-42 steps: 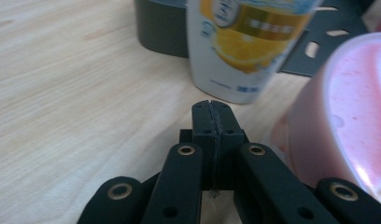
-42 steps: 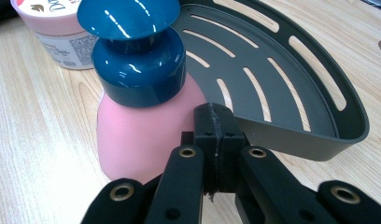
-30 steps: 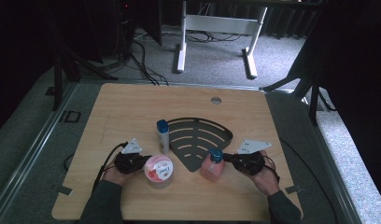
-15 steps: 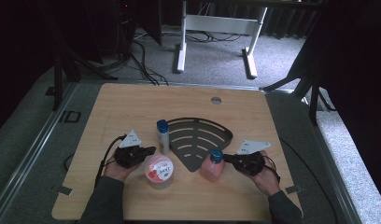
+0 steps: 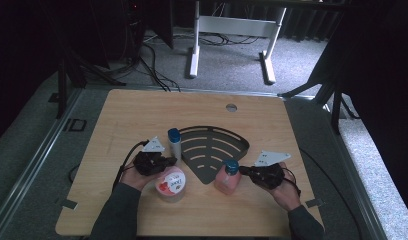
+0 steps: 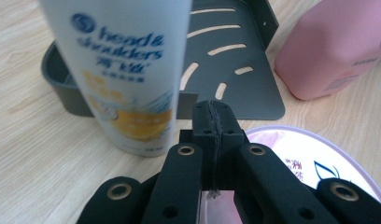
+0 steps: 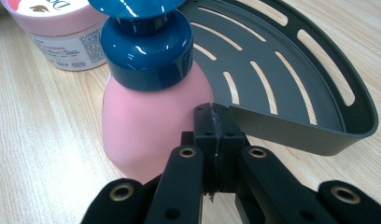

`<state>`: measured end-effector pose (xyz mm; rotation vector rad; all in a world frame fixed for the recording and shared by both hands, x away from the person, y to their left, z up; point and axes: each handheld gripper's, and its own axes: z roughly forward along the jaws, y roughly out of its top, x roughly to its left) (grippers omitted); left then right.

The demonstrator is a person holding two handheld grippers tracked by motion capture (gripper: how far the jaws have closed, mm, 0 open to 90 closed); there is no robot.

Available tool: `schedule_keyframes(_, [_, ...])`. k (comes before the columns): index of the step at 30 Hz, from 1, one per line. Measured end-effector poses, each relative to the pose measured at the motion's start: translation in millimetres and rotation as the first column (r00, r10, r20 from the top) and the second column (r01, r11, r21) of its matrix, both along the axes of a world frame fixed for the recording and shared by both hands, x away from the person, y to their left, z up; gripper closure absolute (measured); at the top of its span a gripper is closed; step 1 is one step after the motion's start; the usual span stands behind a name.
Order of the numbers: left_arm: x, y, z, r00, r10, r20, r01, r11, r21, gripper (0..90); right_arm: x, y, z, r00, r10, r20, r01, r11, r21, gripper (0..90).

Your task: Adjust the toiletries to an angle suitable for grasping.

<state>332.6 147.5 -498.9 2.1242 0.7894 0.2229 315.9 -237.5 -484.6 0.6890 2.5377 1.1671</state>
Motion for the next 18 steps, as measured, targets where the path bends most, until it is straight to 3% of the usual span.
schedule_keyframes(18, [-15.9, 2.9, -0.1, 0.9994, -0.036, -0.002, 0.035, 0.9988, -0.033, 90.0, -5.9, 5.0, -1.2, 0.9995, 0.031, -0.008, -0.031, 0.999, 0.01, 90.0])
